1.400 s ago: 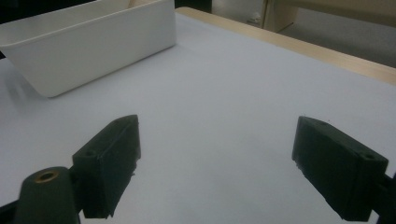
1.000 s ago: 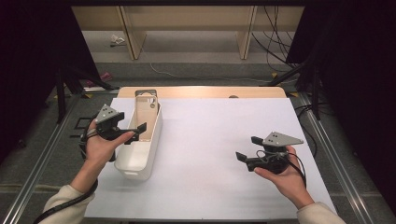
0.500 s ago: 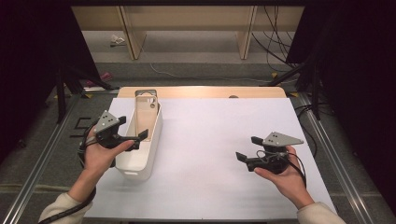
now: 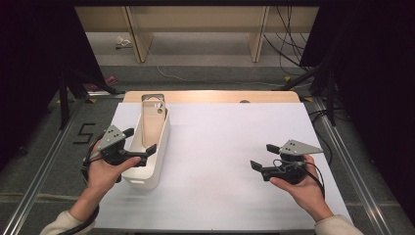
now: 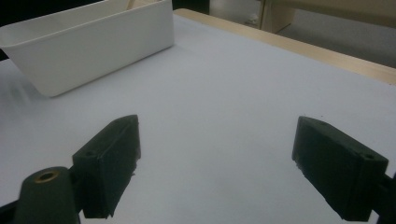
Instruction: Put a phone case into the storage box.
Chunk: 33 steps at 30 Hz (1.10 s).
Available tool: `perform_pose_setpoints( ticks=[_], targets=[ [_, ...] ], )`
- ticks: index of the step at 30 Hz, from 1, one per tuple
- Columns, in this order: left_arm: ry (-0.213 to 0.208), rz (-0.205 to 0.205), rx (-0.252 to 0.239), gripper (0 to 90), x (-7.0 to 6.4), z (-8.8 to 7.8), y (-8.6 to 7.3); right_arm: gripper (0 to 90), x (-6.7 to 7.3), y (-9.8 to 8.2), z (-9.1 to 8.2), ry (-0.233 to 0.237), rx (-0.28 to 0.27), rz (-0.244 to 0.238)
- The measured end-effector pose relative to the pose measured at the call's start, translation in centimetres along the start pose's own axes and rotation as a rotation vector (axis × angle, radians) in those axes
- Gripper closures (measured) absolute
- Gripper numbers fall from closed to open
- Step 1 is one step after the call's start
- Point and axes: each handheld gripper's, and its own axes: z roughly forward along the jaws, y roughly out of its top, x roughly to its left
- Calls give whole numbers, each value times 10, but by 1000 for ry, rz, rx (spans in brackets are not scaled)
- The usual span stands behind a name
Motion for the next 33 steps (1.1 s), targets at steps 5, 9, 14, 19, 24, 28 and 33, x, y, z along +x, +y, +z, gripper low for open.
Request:
perform_pose_setpoints(
  ticks=[5,9,14,19,24,28,33],
  targets=[
    [-6,10,1,0,-3,-2,-4,161,-2,-1,-4,-6,-2,5],
    [-12,14,4,0,-5,-5,-8,162,-2,-2,-5,-6,-2,6],
    [-14,25,11,0,-6,-8,-12,161,-3,-3,-7,-8,-2,10],
    [-22,35,17,0,-9,-11,-17,161,-3,-3,-9,-12,-3,11],
    [-26,34,19,0,-10,-13,-21,161,-4,-4,-11,-15,-5,15],
    [-24,34,18,0,-10,-14,-22,161,-4,-4,-11,-14,-4,15],
    [-25,38,21,0,-10,-13,-24,162,-3,-4,-10,-14,-3,14]
  ],
)
